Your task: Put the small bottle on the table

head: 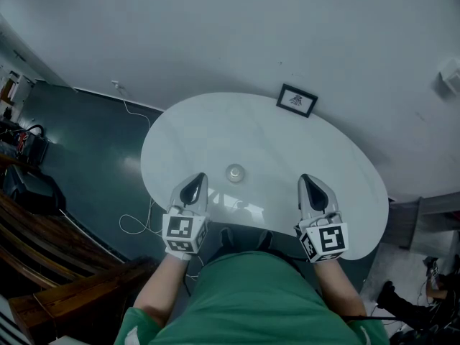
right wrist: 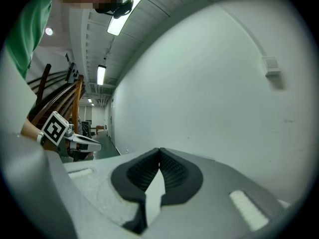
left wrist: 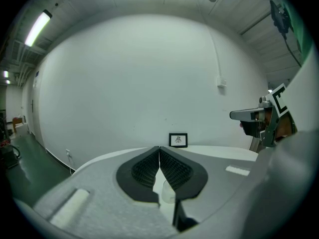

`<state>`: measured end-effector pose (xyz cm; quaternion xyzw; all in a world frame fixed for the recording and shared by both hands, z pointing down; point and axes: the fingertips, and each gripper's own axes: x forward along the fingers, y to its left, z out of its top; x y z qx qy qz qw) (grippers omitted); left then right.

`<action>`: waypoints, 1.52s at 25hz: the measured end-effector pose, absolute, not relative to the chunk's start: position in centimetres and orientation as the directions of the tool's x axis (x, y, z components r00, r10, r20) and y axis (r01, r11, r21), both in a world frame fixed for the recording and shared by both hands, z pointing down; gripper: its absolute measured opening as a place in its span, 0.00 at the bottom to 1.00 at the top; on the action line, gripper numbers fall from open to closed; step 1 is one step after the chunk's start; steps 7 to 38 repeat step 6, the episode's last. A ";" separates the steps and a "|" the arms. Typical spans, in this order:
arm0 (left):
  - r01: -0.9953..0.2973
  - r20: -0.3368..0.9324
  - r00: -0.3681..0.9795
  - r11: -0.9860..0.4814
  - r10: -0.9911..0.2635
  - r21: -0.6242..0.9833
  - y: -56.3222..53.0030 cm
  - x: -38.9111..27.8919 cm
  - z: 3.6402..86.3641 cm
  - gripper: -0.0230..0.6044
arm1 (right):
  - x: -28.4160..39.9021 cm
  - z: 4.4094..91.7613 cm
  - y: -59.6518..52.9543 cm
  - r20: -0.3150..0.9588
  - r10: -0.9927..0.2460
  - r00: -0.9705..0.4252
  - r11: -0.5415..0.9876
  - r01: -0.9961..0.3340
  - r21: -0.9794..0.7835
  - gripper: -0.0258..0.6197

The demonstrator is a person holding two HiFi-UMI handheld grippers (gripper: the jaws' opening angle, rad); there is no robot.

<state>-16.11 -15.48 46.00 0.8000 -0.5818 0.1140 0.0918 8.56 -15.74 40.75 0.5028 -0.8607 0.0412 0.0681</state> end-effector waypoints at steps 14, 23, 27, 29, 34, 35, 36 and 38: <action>-0.948 0.287 0.311 -0.319 -0.906 0.019 -15.3 -16.3 46.4 0.06 | 8.5 40.9 -15.4 0.165 -0.867 -0.471 0.477 -0.879 0.000 0.04; -0.948 0.287 0.311 -0.319 -0.906 0.019 -15.3 -16.3 46.4 0.06 | 8.5 40.9 -15.4 0.165 -0.867 -0.471 0.477 -0.879 0.000 0.04; -0.948 0.287 0.311 -0.319 -0.906 0.019 -15.3 -16.3 46.4 0.06 | 8.5 40.9 -15.4 0.165 -0.867 -0.471 0.477 -0.879 0.000 0.04; -0.948 0.287 0.311 -0.319 -0.906 0.019 -15.3 -16.3 46.4 0.06 | 8.5 40.9 -15.4 0.165 -0.867 -0.471 0.477 -0.879 0.000 0.04; -0.948 0.287 0.311 -0.319 -0.906 0.019 -15.3 -16.3 46.4 0.06 | 8.5 40.9 -15.4 0.165 -0.867 -0.471 0.477 -0.879 0.000 0.04; -0.948 0.287 0.311 -0.319 -0.906 0.019 -15.3 -16.3 46.4 0.06 | 8.5 40.9 -15.4 0.165 -0.867 -0.471 0.477 -0.879 0.000 0.04; -0.948 0.287 0.311 -0.319 -0.906 0.019 -15.3 -16.3 46.4 0.06 | 8.5 40.9 -15.4 0.165 -0.867 -0.471 0.477 -0.879 0.000 0.04; -0.948 0.287 0.311 -0.319 -0.906 0.019 -15.3 -16.3 46.4 0.06 | 8.5 40.9 -15.4 0.165 -0.867 -0.471 0.477 -0.879 0.000 0.04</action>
